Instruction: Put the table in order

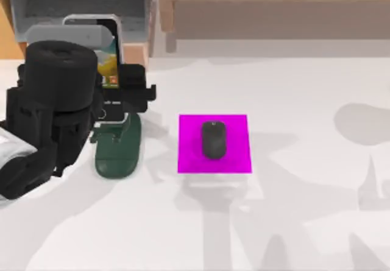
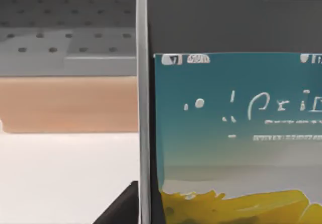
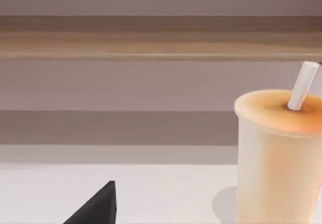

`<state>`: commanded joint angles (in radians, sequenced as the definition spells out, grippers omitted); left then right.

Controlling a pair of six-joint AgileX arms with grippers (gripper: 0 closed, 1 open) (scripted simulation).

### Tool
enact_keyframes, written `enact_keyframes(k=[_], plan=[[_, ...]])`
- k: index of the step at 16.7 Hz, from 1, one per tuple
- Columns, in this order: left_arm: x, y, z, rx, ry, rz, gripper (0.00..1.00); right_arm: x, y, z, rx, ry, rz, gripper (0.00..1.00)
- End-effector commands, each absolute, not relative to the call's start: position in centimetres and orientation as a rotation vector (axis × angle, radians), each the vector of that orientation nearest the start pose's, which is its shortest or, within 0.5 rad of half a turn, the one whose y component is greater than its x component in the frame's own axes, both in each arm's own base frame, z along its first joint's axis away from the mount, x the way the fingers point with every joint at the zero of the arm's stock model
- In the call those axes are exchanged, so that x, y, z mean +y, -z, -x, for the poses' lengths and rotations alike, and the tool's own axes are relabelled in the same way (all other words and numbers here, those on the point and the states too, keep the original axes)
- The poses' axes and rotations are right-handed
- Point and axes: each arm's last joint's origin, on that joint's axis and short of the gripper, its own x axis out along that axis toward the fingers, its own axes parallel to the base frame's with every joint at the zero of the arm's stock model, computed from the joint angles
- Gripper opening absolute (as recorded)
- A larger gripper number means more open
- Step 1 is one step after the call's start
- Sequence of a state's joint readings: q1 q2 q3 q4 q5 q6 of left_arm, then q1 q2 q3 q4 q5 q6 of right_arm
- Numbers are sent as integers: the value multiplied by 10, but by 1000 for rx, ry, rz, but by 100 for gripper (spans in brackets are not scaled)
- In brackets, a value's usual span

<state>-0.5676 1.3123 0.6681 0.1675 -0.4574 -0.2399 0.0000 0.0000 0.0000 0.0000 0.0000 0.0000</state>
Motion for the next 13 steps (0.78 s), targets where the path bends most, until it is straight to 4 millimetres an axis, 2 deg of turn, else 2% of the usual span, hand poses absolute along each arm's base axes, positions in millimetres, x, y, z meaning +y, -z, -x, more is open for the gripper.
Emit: enact_keyframes(k=[7, 13], plan=[[-136, -212, -240, 429, 49, 11, 98, -1, -160, -106, 0, 0, 0, 100], [-136, -212, -240, 429, 49, 11, 100, -1, -160, -106, 0, 0, 0, 100]])
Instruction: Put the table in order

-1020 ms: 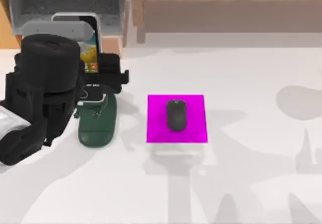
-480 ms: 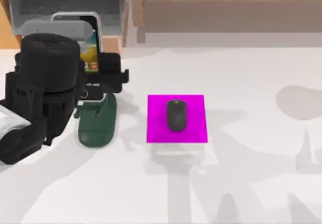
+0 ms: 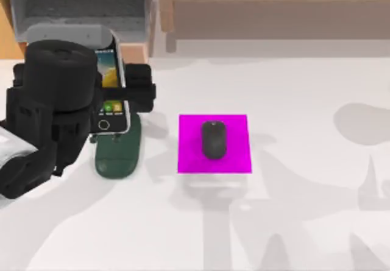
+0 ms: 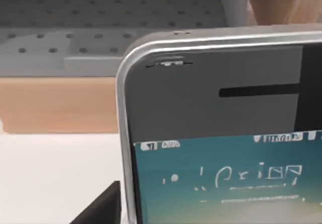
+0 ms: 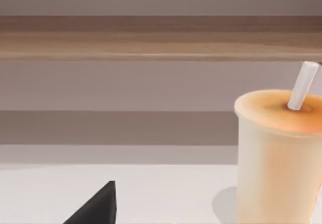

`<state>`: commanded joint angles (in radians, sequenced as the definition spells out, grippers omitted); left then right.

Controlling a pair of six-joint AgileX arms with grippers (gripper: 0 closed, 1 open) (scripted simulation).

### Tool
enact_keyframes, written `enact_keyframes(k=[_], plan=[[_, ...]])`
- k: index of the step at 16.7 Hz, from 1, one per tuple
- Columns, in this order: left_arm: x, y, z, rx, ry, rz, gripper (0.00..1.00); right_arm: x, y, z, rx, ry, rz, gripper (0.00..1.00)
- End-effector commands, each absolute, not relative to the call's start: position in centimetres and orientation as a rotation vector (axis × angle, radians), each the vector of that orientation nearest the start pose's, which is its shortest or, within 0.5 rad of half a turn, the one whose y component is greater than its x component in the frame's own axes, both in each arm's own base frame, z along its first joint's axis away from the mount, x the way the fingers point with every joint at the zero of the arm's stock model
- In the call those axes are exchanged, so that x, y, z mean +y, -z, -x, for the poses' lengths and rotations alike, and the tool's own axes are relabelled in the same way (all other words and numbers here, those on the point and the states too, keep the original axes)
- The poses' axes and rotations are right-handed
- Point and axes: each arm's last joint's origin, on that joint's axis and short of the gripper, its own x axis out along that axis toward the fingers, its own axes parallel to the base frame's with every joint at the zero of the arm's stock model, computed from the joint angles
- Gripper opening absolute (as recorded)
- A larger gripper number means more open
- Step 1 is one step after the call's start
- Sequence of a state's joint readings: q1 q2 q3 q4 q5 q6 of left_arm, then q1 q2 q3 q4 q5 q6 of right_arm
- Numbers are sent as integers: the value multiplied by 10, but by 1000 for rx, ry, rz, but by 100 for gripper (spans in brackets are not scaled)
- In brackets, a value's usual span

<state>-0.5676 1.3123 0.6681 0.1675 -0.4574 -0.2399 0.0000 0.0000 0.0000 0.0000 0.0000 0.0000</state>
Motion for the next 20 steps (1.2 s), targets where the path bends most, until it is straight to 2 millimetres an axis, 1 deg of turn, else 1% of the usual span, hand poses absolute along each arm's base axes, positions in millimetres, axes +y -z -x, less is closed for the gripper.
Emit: enact_keyframes(k=[4, 12, 16, 18, 20], plan=[[-136, -211, -238, 430, 50, 11, 100, -1, -160, -106, 0, 0, 0, 100], [-135, -212, -209, 428, 50, 11, 100, -1, -160, -106, 0, 0, 0, 100], [-135, -212, -211, 428, 48, 12, 100, -1, -160, -106, 0, 0, 0, 100], [-127, -210, -209, 433, 50, 11, 100, -1, -160, -106, 0, 0, 0, 100], [-112, -209, -203, 430, 47, 14, 100, -1, -160, -106, 0, 0, 0, 100]])
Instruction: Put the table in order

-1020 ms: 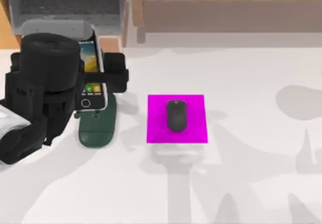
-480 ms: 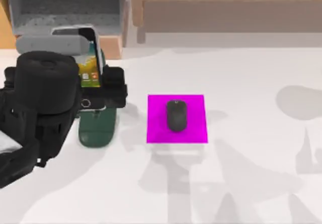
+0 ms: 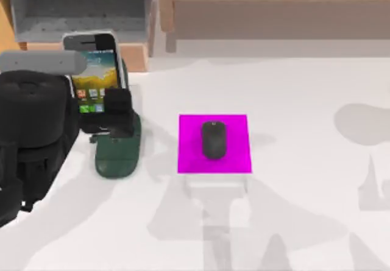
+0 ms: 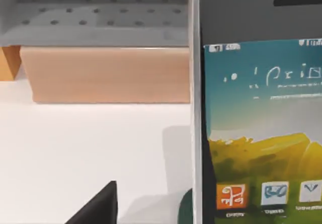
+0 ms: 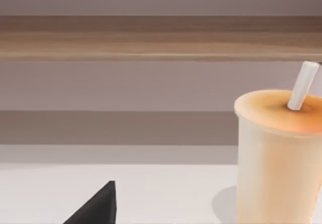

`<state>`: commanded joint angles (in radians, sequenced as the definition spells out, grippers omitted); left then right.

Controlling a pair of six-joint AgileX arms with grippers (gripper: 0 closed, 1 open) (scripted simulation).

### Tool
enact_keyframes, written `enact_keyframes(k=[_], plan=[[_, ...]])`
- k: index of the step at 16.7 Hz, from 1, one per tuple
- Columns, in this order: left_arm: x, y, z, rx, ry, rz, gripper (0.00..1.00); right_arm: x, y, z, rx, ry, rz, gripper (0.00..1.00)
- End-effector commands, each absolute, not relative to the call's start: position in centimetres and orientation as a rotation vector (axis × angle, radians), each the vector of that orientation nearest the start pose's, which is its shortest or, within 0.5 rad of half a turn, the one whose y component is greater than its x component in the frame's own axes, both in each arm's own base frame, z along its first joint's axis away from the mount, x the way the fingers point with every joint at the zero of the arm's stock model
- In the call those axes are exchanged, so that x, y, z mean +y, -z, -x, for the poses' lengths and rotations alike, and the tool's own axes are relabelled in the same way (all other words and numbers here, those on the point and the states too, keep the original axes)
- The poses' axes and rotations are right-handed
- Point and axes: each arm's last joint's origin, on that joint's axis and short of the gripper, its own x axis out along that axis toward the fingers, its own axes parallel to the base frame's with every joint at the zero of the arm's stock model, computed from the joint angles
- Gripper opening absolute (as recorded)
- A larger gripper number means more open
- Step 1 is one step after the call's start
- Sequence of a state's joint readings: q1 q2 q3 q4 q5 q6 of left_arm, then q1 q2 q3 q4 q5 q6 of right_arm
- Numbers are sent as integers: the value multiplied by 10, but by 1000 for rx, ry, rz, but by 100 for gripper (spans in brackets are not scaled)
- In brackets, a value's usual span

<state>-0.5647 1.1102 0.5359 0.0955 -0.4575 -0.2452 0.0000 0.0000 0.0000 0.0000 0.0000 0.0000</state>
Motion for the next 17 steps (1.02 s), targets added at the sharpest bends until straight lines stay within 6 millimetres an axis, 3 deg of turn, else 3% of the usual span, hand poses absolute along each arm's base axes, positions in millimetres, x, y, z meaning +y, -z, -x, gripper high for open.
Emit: enact_keyframes(k=[4, 9, 13, 17], plan=[[-74, -213, -179, 358, 46, 49, 100, -1, -160, -106, 0, 0, 0, 100], [-32, -212, -136, 159, 37, 87, 100, -1, -160, -106, 0, 0, 0, 100], [-12, -190, -112, 34, 20, 57, 100, -1, -160, -106, 0, 0, 0, 100], [-2, -164, -106, -1, 2, 8, 100, -1, -160, -106, 0, 0, 0, 100]])
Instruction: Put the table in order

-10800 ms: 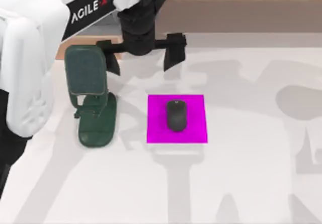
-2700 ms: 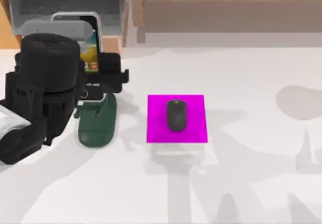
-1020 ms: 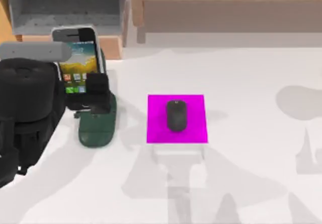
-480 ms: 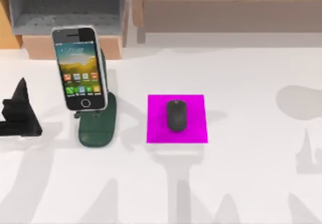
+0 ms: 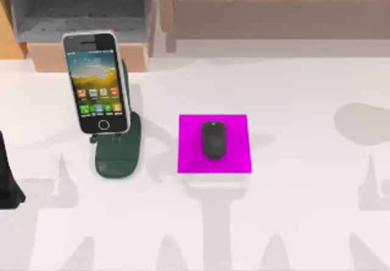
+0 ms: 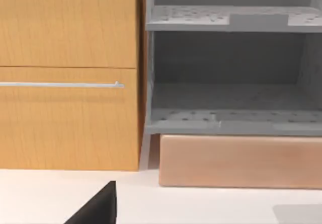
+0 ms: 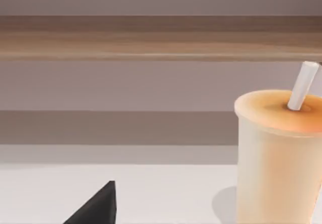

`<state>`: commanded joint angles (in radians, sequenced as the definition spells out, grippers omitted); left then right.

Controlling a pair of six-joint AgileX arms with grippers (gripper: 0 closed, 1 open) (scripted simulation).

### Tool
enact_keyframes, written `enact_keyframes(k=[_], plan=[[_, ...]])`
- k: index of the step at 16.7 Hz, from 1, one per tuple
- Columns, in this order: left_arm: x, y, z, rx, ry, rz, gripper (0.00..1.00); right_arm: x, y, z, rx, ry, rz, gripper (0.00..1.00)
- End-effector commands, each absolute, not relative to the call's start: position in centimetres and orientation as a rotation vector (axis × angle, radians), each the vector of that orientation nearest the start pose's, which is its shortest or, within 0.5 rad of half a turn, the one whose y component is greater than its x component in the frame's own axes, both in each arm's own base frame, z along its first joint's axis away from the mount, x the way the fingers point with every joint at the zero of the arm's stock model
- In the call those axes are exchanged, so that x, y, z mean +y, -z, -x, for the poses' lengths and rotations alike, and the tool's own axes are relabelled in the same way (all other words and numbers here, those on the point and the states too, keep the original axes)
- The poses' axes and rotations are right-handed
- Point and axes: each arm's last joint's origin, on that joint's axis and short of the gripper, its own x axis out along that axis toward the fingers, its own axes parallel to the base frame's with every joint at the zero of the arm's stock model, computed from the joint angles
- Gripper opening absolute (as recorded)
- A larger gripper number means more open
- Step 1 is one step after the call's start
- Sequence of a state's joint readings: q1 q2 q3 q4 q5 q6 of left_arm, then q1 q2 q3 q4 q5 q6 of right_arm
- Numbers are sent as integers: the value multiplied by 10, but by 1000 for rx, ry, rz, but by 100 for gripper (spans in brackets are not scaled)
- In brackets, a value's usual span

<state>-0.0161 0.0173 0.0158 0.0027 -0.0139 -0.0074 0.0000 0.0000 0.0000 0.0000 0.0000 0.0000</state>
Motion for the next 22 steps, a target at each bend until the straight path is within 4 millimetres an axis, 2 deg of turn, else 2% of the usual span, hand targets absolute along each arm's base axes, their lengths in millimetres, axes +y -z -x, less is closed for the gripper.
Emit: enact_keyframes(k=[11, 16, 22], plan=[[-1, -160, -106, 0, 0, 0, 100, -6, -156, -112, 22, 27, 24, 100], [-1, -160, -106, 0, 0, 0, 100, -21, -144, -130, 125, 87, 37, 100], [-1, -160, -106, 0, 0, 0, 100, -45, -129, -161, 222, 127, 11, 100]])
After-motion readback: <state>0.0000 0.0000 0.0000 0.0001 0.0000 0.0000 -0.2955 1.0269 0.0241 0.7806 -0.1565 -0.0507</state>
